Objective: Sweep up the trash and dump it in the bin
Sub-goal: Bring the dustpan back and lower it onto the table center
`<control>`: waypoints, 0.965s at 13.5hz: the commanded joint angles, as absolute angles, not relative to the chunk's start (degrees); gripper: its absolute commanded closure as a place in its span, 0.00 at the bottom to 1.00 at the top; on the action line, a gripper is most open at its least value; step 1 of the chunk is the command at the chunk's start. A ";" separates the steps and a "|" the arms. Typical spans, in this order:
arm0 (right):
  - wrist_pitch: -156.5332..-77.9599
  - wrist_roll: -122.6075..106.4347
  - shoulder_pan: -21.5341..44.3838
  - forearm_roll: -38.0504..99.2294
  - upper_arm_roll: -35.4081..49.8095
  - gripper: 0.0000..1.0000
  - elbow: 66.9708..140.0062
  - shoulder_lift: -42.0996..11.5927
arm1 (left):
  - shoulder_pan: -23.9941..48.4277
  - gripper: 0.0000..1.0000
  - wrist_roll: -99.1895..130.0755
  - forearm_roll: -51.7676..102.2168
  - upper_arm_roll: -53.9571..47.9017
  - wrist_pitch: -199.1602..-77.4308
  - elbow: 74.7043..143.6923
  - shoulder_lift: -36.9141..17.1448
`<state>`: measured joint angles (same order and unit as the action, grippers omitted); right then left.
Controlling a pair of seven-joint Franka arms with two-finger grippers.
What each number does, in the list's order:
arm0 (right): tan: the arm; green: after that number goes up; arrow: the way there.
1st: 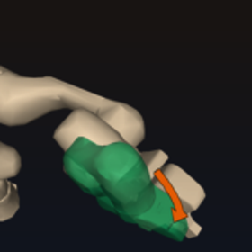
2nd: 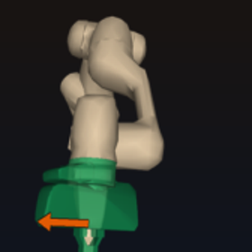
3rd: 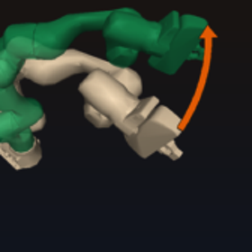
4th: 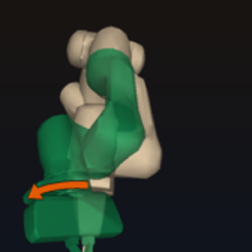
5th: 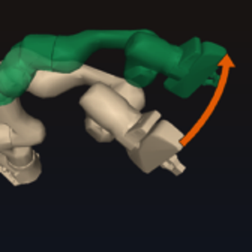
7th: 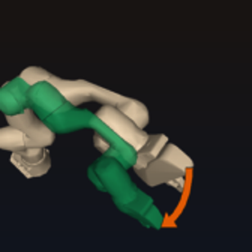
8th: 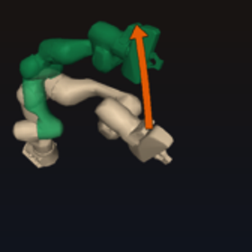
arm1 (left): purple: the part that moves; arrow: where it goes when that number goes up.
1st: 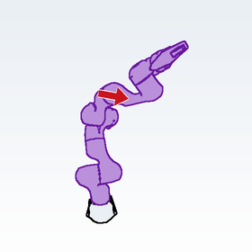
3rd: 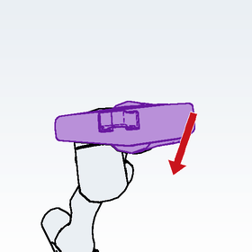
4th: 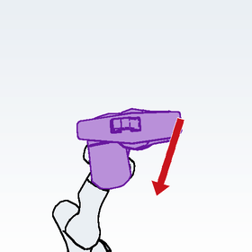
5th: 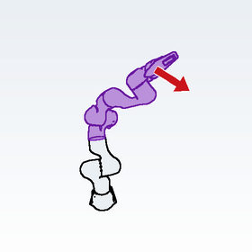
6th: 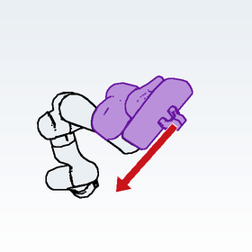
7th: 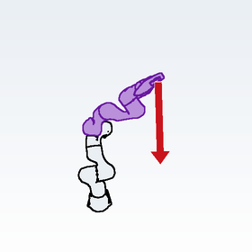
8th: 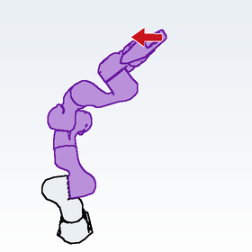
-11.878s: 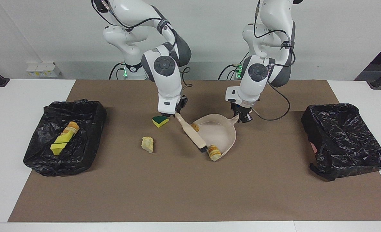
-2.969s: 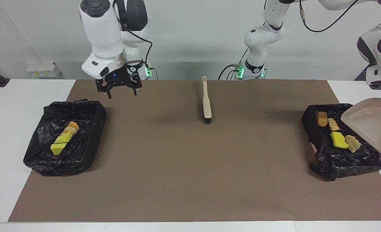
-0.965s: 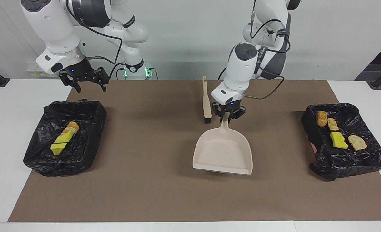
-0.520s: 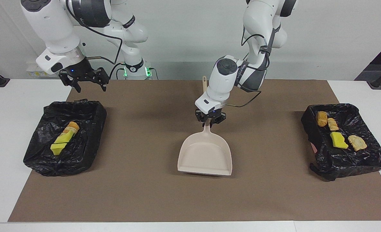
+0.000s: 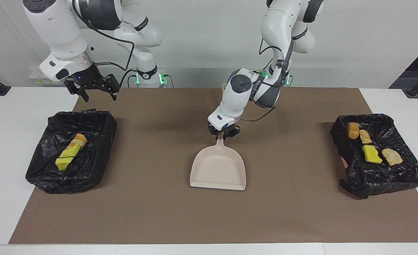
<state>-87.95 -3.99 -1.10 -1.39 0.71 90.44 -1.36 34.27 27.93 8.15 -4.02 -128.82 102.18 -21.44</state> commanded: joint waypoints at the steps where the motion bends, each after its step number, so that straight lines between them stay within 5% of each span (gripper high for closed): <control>1: -87.71 -5.27 -1.49 -0.53 0.70 0.00 90.62 -0.70 | 34.46 0.00 28.39 8.88 -2.90 -129.64 102.92 -20.48; 13: -87.63 -5.27 -1.49 -0.53 0.70 0.00 90.62 -0.70 | 10.39 0.00 3.81 5.10 -2.20 -102.67 103.36 -3.09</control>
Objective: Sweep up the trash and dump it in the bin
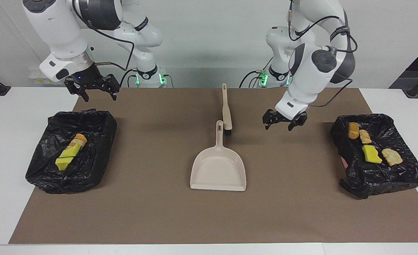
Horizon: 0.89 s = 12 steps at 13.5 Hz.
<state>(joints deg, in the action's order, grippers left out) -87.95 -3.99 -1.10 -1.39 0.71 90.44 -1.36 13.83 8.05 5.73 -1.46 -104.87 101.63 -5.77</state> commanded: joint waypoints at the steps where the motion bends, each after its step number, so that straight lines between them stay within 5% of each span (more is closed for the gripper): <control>1: -87.71 -5.27 -1.49 -0.53 0.79 0.00 90.70 -0.70 | 8.20 0.00 1.17 5.10 -2.20 -101.18 103.36 -2.38; 12: -87.71 -5.27 -1.49 -0.53 0.70 0.00 90.62 -0.70 | 2.81 0.00 -6.24 -1.93 -1.50 -86.69 92.84 3.78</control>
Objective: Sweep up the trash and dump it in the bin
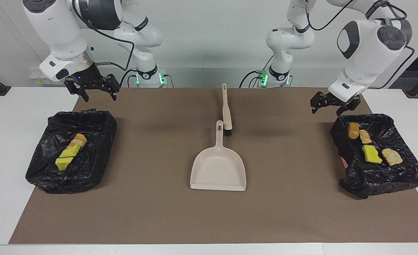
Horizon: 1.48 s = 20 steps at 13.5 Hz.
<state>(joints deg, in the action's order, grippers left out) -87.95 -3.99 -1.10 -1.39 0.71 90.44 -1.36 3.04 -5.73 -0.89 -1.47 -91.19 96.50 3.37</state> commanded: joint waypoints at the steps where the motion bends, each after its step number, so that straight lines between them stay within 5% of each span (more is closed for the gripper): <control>1: -87.71 -5.27 -1.49 -0.53 0.70 0.00 90.62 -0.70 | 2.90 0.00 -6.24 -1.93 -1.49 -84.75 90.38 3.78; 20: -87.71 -5.27 -1.49 -0.53 0.70 0.00 90.62 -0.70 | 2.81 0.00 -6.15 1.41 -1.76 -88.68 93.16 6.06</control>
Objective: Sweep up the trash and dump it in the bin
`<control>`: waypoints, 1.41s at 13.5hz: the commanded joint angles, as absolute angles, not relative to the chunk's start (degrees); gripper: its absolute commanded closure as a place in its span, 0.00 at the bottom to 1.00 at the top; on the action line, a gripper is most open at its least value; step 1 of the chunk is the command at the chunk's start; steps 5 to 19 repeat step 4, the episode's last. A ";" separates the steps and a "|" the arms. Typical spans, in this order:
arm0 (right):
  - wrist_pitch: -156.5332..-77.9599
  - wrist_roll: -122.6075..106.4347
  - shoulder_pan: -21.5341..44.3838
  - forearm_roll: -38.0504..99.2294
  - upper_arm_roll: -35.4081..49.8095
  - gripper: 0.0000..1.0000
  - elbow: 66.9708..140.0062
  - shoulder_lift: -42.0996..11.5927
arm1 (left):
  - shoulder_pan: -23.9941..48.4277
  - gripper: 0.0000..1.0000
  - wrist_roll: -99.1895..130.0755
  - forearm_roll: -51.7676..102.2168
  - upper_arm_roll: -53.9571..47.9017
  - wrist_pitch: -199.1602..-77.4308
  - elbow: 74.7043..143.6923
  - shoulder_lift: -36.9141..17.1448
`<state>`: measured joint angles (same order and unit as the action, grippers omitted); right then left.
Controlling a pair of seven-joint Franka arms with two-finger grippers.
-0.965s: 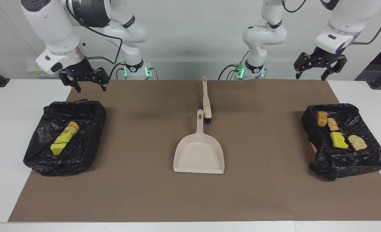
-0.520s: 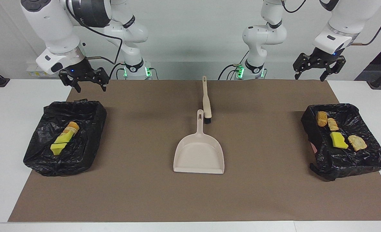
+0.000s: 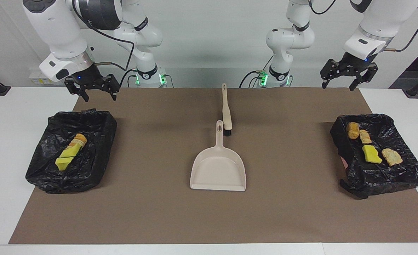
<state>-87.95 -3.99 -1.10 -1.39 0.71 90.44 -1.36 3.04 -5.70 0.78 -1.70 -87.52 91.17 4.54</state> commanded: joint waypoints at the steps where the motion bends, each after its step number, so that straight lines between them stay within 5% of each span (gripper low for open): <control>1: -87.71 -5.27 -1.49 -0.53 0.70 0.00 90.62 -0.70 | 2.81 0.00 -6.15 1.41 -1.76 -88.68 93.08 6.06; 19: -87.71 -5.27 -1.49 -0.53 0.70 0.00 90.62 -0.70 | 2.81 0.00 -6.07 1.41 -1.76 -88.59 93.08 6.06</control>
